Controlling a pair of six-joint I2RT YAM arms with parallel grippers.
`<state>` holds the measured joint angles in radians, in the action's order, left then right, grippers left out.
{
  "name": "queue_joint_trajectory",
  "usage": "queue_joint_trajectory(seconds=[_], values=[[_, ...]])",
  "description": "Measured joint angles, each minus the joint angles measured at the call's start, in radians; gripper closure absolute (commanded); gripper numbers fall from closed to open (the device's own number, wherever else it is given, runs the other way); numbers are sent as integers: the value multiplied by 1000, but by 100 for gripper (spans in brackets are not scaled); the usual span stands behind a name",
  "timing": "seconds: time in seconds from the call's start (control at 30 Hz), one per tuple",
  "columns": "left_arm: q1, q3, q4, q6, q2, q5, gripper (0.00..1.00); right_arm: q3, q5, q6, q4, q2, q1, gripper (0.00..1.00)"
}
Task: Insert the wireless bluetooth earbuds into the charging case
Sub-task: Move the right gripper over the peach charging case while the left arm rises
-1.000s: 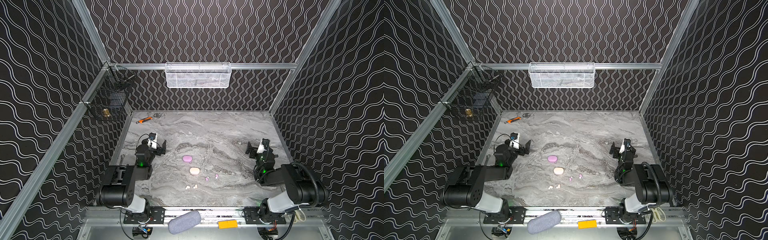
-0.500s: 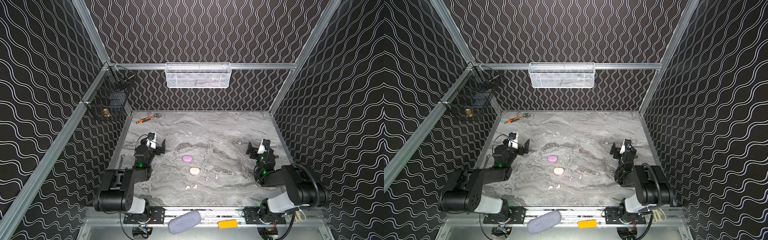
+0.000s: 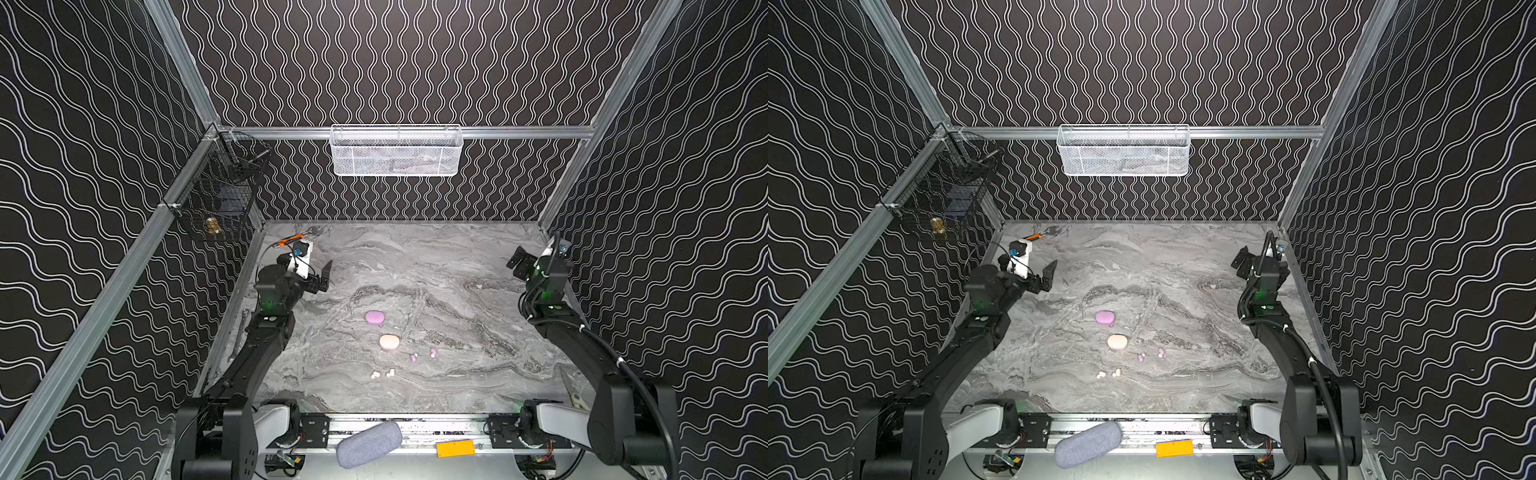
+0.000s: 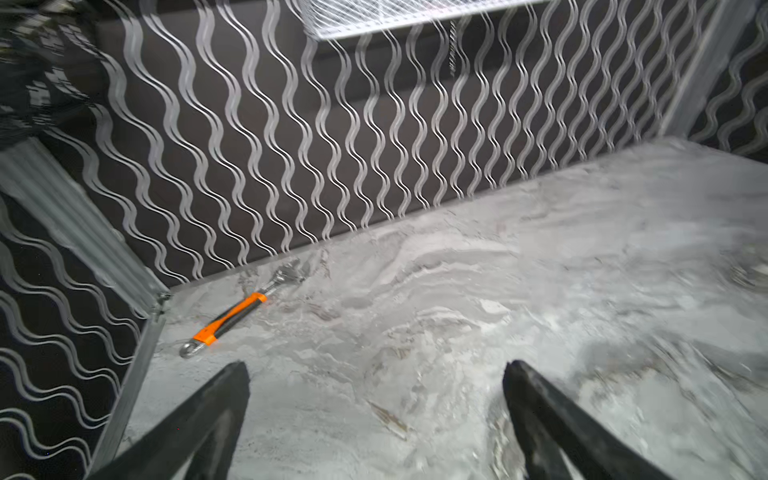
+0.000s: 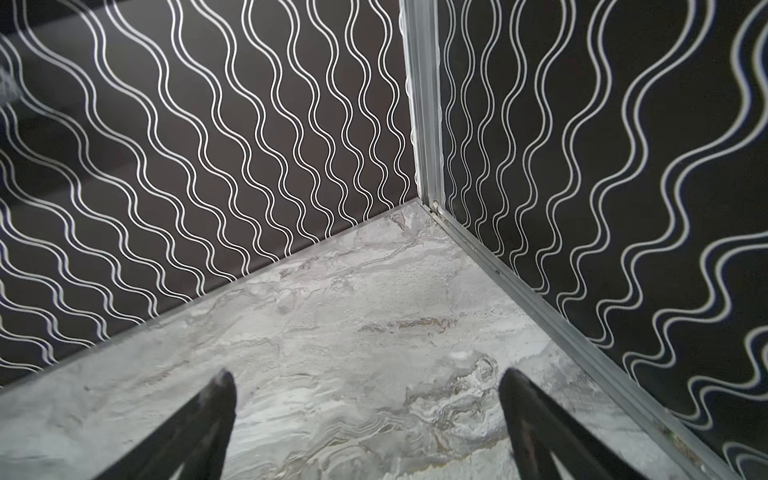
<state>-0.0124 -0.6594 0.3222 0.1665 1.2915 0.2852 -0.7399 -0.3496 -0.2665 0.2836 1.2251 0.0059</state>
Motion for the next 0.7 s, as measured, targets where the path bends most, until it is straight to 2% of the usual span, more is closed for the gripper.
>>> queue_joint_trajectory(seconds=[0.13, 0.3, 0.4, 0.5, 0.6, 0.7], values=[[-14, -126, -296, 82, -4, 80, 1, -79, 53, -100, -208, -72, 1, 0], [-34, -126, -546, 163, -92, 135, 1, -58, 225, -136, -311, -199, 40, 0], [-55, -92, -629, 198, -154, 153, 1, -70, 242, -134, -367, -239, 164, 0], [-65, -66, -684, 210, -188, 167, 1, -95, 195, -108, -426, -238, 331, 0], [-71, -52, -717, 210, -200, 179, 1, -111, 151, -92, -473, -202, 490, 0], [-75, -51, -732, 203, -201, 190, 1, -109, 148, -84, -517, -142, 606, 0]])
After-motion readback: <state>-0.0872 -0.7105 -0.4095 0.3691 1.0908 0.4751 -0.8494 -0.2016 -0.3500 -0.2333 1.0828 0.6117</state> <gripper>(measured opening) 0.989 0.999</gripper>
